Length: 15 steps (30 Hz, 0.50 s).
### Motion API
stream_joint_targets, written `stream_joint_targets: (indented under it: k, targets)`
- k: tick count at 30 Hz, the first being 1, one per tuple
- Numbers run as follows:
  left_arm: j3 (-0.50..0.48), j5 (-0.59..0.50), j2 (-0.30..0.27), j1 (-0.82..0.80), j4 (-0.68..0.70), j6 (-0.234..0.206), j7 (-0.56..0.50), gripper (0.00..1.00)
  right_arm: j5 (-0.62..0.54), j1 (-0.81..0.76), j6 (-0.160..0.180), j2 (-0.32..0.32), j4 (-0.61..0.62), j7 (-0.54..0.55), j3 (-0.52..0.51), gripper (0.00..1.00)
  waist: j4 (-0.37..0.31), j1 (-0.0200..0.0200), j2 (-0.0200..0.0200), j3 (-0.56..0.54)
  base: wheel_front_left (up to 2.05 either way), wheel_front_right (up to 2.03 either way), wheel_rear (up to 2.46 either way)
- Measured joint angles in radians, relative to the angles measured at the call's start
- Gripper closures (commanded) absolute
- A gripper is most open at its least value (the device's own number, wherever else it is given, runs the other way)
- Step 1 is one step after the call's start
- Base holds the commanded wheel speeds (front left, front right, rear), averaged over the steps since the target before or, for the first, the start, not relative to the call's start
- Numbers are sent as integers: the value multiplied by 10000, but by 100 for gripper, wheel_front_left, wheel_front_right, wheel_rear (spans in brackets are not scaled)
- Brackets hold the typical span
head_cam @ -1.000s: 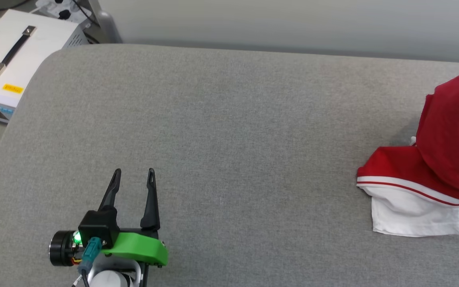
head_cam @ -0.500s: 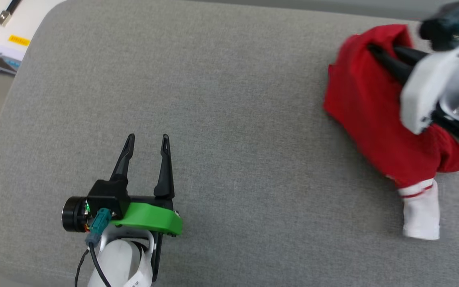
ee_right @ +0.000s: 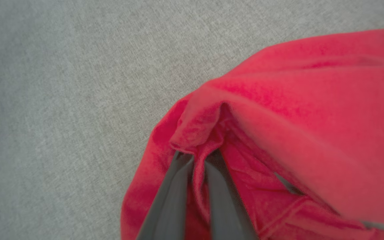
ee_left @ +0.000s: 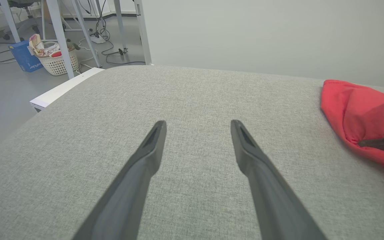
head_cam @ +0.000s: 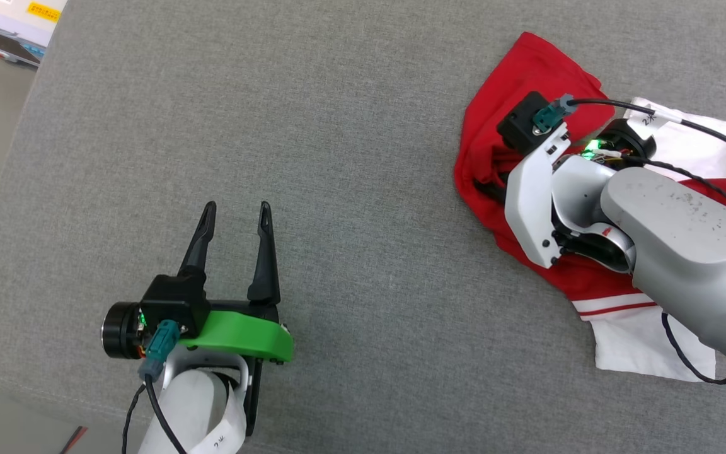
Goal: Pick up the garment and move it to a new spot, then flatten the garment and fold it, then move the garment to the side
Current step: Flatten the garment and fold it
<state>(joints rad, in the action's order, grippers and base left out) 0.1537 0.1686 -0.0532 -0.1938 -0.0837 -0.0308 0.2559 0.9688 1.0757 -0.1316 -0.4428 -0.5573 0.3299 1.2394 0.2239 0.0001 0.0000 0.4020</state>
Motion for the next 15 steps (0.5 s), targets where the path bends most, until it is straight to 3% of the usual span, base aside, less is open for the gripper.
stream_joint_targets:
  k: [2, 3, 4, 5, 6, 12, 15]
  targets:
    - [-17, 0, 0, -18, -33, -2, 0, 0, 54, 15, -2, -4, -119, -397, 121, 100, -19, 0, 0, -51, 0, 0, 0]
    - [-29, -2, 0, -17, -48, -2, 0, 0, 46, 15, -8, -15, -159, -700, 173, 93, -32, 0, 0, -90, 0, 0, 0]
    - [-48, -12, 0, -16, -56, -2, 0, 0, 42, 15, -8, -46, -198, -1062, 222, 67, -52, 0, 0, -151, 0, 0, 0]
    - [-75, -19, 0, -14, -61, -2, 0, 0, 36, 14, -8, -109, -196, -1452, 261, 29, -76, 0, 0, -222, 0, 0, 0]
    - [-117, -36, 0, -3, -65, -2, 0, 0, -12, 14, -8, -221, -209, -1992, 280, 0, -104, 0, 0, -307, 0, 0, 0]
    - [-435, -263, 2, 296, -86, 59, 0, 0, -222, -50, -6, -918, -21, -4890, -40, 0, -334, 0, 0, -881, 0, 0, 0]
    - [-564, -380, 2, 531, -79, 96, 0, 0, -332, -328, -6, -1200, 92, -5645, -631, 0, -486, 0, 0, -1196, 0, 0, 0]
